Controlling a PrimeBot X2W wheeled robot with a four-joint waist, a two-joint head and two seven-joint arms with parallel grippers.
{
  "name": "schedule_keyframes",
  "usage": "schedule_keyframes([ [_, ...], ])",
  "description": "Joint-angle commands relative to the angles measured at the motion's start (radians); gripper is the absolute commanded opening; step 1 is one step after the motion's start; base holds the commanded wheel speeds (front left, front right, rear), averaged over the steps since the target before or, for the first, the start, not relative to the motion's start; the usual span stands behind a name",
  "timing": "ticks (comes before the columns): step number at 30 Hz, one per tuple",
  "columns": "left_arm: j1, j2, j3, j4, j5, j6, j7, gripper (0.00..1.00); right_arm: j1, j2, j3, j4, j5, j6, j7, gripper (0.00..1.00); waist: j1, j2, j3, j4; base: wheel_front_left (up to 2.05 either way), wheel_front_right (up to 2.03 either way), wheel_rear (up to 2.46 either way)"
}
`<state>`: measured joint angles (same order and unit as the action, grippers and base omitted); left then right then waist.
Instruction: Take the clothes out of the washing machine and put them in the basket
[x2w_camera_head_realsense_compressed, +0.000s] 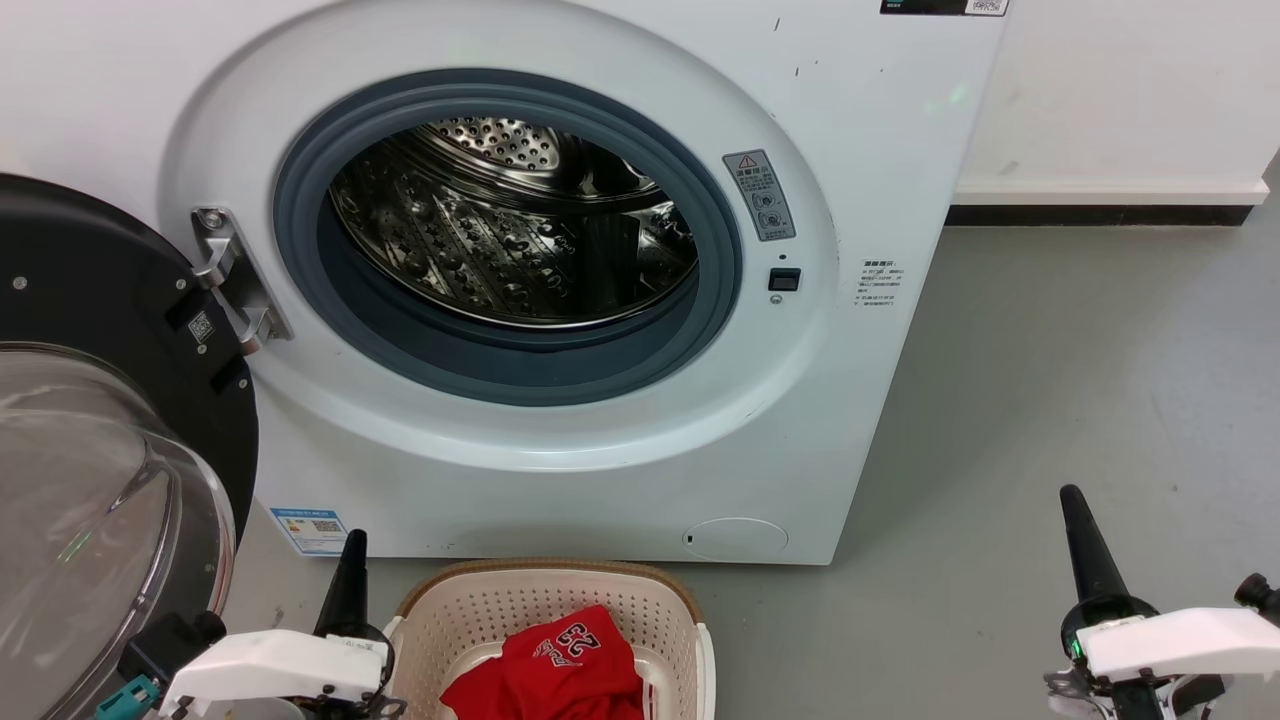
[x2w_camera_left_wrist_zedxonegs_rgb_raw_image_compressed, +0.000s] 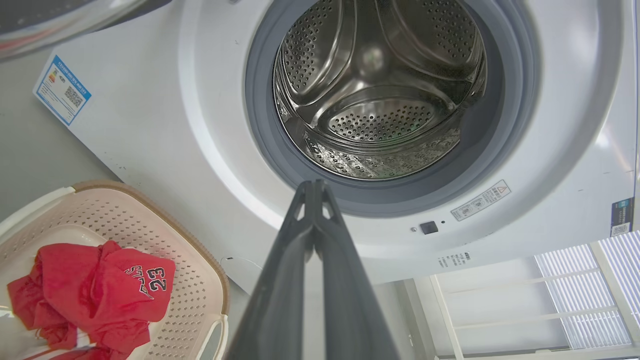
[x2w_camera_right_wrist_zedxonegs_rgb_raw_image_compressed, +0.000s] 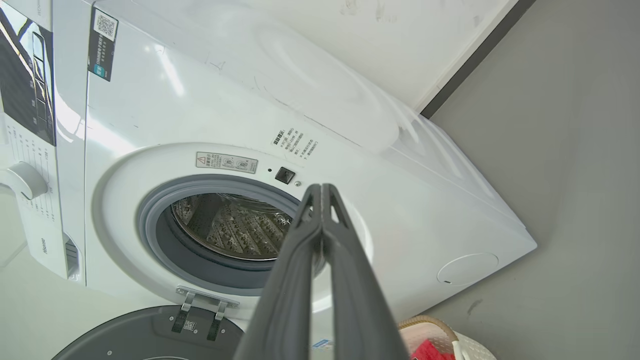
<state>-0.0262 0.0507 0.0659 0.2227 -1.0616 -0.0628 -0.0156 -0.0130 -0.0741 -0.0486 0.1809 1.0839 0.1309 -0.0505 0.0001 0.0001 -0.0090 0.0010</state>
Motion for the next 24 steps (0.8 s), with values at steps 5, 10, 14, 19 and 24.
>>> schedule_keyframes([
  [5, -0.032, 0.000, 0.009, -0.003, -0.080, -0.015, 0.019, 0.00, -0.034, -0.007, -0.005, 0.003, 0.081, 0.000, 0.020, 0.00, 0.0000, -0.0001, 0.001, 0.000, 0.00, 0.00, 0.00],
  [10, -0.038, 0.000, 0.014, 0.000, -0.132, -0.020, 0.032, 0.00, -0.042, -0.007, -0.007, 0.010, 0.135, 0.000, 0.034, 0.00, 0.0000, -0.0001, 0.002, 0.000, 0.00, 0.00, 0.00],
  [14, -0.044, 0.000, 0.017, 0.003, -0.172, -0.027, 0.041, 0.00, -0.045, -0.007, -0.010, 0.015, 0.176, 0.000, 0.043, 0.00, 0.0000, -0.0001, 0.003, 0.000, 0.00, 0.00, 0.00],
  [19, -0.052, 0.000, 0.022, 0.006, -0.230, -0.033, 0.056, 0.00, -0.055, -0.006, -0.013, 0.023, 0.235, 0.000, 0.058, 0.00, 0.0000, -0.0001, 0.004, 0.000, 0.00, 0.00, 0.00],
  [24, -0.054, 0.000, 0.026, 0.008, -0.268, -0.036, 0.065, 0.00, -0.060, -0.006, -0.015, 0.028, 0.272, 0.000, 0.068, 0.00, 0.0000, -0.0001, 0.005, 0.000, 0.00, 0.00, 0.00],
])
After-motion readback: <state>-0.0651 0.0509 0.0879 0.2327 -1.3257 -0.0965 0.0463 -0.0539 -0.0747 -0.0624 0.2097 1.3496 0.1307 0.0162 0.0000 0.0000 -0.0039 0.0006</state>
